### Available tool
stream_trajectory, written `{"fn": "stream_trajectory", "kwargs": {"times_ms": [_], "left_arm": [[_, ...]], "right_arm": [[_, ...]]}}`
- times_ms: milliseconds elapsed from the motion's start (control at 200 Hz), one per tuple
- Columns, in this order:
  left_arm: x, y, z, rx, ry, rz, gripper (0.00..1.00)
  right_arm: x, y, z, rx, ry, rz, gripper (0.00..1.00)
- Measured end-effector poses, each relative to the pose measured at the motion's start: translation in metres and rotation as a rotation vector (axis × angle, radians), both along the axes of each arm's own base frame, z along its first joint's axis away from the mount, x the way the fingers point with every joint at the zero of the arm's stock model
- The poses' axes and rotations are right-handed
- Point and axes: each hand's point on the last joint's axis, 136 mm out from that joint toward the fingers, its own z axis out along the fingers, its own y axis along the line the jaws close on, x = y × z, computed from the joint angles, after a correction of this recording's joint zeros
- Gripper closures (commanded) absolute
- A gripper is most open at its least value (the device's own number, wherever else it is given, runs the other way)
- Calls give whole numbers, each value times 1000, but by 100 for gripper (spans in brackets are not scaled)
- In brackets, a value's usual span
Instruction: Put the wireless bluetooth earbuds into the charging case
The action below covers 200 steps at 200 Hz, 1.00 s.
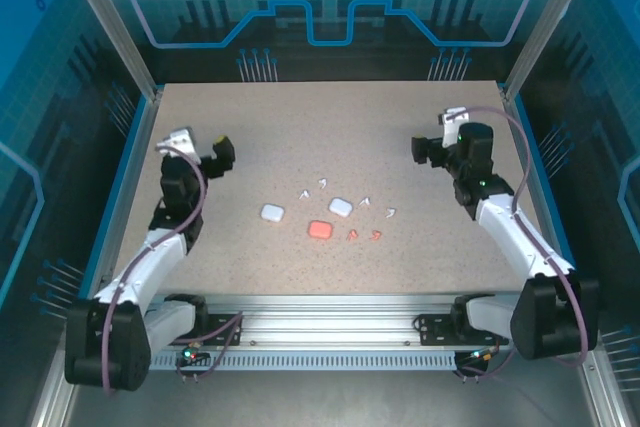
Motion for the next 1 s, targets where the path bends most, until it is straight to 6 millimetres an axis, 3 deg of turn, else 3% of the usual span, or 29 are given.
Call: {"fn": "stream_trajectory", "kwargs": {"times_ms": [70,145,250,335,500,645,1001], "left_arm": [[0,-7,17,-82,25,-25,1],[-4,-16,17,-156,82,-60,1],[-17,-31,-9,-264,222,-105,1],[-31,-42,-33,-350,340,-132,1],[-47,-62,-53,-484,458,-185,1],[-56,-71,-69,-551,513,-201,1],[-62,-74,-82,-597,551,-192,1]], "right_arm": [[-7,26,12,-20,55,81,0],[-17,57,20,-50,126,174,0],[-28,92,16,-96,254,271,0],[-38,113,2,-146,376,322,0],[-61,133,-35,-270,585,381,0],[-77,148,-56,-370,699,433,2],[-83,180,-103,-546,845,573,9]]}}
